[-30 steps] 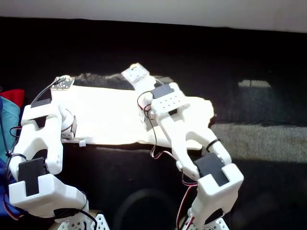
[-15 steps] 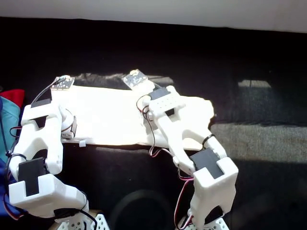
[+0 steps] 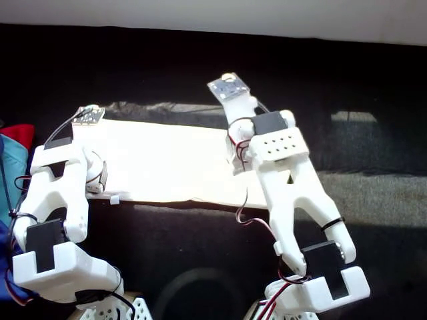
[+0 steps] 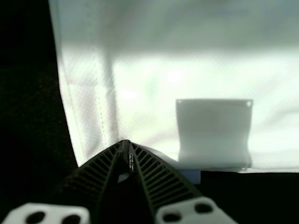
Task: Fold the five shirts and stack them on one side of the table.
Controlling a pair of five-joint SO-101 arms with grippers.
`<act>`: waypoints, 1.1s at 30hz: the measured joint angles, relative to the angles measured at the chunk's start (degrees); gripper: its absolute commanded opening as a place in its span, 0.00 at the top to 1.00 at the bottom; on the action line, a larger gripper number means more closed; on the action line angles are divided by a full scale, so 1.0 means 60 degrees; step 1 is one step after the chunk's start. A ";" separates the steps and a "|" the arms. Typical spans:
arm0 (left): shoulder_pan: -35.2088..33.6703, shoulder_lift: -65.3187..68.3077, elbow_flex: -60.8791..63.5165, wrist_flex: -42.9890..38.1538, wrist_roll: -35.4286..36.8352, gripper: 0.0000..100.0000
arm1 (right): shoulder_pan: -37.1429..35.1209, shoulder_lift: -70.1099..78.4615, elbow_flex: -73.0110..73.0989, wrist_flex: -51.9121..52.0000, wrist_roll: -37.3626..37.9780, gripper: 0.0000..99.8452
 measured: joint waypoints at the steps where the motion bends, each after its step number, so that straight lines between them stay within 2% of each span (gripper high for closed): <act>1: 0.0000 0.0000 0.0000 0.0000 0.0000 0.99 | 0.0132 0.0000 0.0205 0.0029 0.0000 0.99; 4: 0.0000 0.0000 0.0000 0.0000 0.0000 0.99 | 0.0527 0.0000 0.0952 0.0015 0.0000 0.99; 12: 0.0000 0.0000 0.0000 0.0000 0.0000 0.99 | 0.1099 0.0000 0.3179 -0.1392 0.0000 0.99; 20: 0.0000 0.0000 0.0000 0.0000 0.0000 0.99 | 0.1524 -0.0337 0.3634 -0.1788 0.0000 0.99; 28: 0.0000 -0.0044 0.0000 0.0073 0.0000 0.99 | 0.1597 -0.3663 0.3223 -0.1055 0.0000 0.99; 33: 0.0000 -0.0864 -0.0454 0.1509 0.0000 0.98 | 0.1612 -0.5231 0.3238 -0.0410 0.0000 0.99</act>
